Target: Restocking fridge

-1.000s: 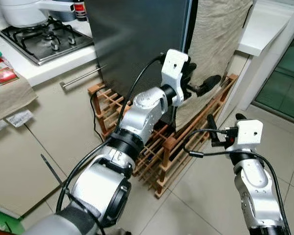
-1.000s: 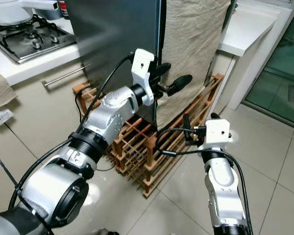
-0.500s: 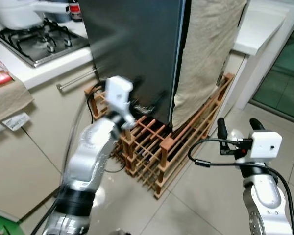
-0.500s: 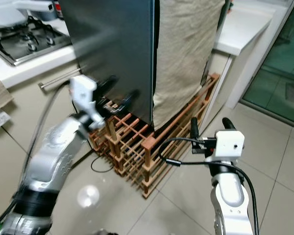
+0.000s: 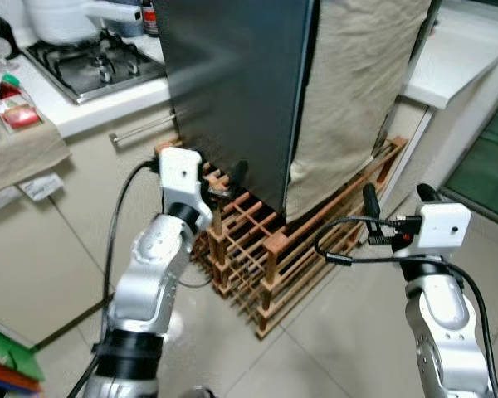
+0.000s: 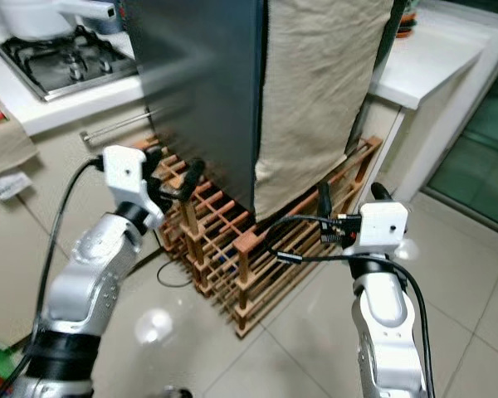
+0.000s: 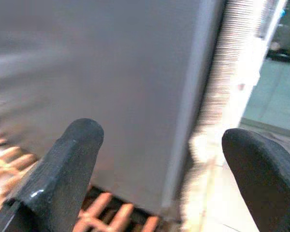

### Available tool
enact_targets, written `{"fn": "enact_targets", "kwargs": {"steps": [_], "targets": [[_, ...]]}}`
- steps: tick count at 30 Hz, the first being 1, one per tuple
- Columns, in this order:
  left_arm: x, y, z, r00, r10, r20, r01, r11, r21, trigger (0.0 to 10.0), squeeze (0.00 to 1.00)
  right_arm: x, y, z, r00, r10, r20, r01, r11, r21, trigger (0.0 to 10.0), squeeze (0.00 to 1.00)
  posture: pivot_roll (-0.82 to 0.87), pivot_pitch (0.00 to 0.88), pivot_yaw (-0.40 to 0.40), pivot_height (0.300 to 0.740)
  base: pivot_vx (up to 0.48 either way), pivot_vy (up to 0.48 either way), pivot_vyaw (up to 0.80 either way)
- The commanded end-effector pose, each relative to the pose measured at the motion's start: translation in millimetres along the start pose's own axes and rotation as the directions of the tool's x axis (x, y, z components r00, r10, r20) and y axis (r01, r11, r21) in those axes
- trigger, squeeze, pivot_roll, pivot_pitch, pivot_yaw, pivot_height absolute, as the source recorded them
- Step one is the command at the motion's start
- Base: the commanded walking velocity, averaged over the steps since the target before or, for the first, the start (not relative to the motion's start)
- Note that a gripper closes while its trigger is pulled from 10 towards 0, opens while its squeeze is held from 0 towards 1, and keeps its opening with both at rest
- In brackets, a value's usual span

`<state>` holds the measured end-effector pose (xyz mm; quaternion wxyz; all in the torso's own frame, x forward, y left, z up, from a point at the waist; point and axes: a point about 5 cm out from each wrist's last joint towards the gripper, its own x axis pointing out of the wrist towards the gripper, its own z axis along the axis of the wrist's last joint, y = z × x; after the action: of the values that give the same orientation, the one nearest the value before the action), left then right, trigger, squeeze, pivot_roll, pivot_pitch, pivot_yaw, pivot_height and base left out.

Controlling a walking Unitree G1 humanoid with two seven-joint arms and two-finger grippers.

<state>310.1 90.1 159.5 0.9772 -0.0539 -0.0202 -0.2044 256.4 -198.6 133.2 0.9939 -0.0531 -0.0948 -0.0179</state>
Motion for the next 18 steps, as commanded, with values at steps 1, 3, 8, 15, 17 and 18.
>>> {"fn": "enact_targets", "kwargs": {"steps": [1, 3, 8, 15, 17, 18], "targets": [[4.1, 2.0, 3, 1.0, -0.005, 0.001, 0.005, 1.0, 0.029, 10.0, 0.0, 2.8, 0.4, 0, 1.0, -0.008, -0.006, 0.007, 1.0, -0.004, 10.0, 0.0, -0.12, 0.0, 0.051, 0.74, 0.0, 0.0, 0.0], [4.8, 1.7, 2, 1.0, -0.018, -0.002, 0.018, 0.999, 0.045, 10.0, 0.0, 3.3, 0.5, 1, 1.0, -0.004, -0.003, 0.004, 1.0, -0.007, 10.0, 0.0, -0.12, 0.0, 0.053, 0.74, 0.0, 0.0, 0.0], [7.8, 6.9, 4, 1.0, 0.015, 0.024, -0.016, 0.999, 0.047, 10.0, 0.0, 3.7, -0.2, 0, 1.0, -0.004, -0.002, 0.004, 1.0, -0.01, 10.0, 0.0, -0.13, 0.0, 0.052, 0.74, 0.0, 0.0, 0.0], [-1.1, 11.2, 14, 0.994, 0.043, 0.103, -0.034, 0.996, -0.083, 10.0, 0.0, 5.3, 1.2, 6, 0.999, 0.021, 0.024, -0.021, 1.0, -0.013, 10.0, 0.0, -0.14, 0.0, 0.055, 0.74, 0.273, 0.0, 0.0], [-17.2, 19.2, 22, 0.988, 0.075, 0.138, -0.07, 0.997, -0.04, 10.0, 0.0, -1.6, 1.1, 22, 0.995, 0.066, 0.081, -0.063, 0.997, -0.038, 10.0, 0.0, -0.14, 0.0, 0.054, 0.74, 0.0, 0.0, 0.0], [-19.0, 20.0, 23, 0.987, 0.078, 0.141, -0.075, 0.997, -0.027, 10.0, 0.0, -2.8, 1.0, 23, 0.994, 0.072, 0.085, -0.068, 0.997, -0.043, 10.0, 0.0, -0.14, 0.0, 0.054, 0.74, 0.0, 0.0, 0.0]]}}
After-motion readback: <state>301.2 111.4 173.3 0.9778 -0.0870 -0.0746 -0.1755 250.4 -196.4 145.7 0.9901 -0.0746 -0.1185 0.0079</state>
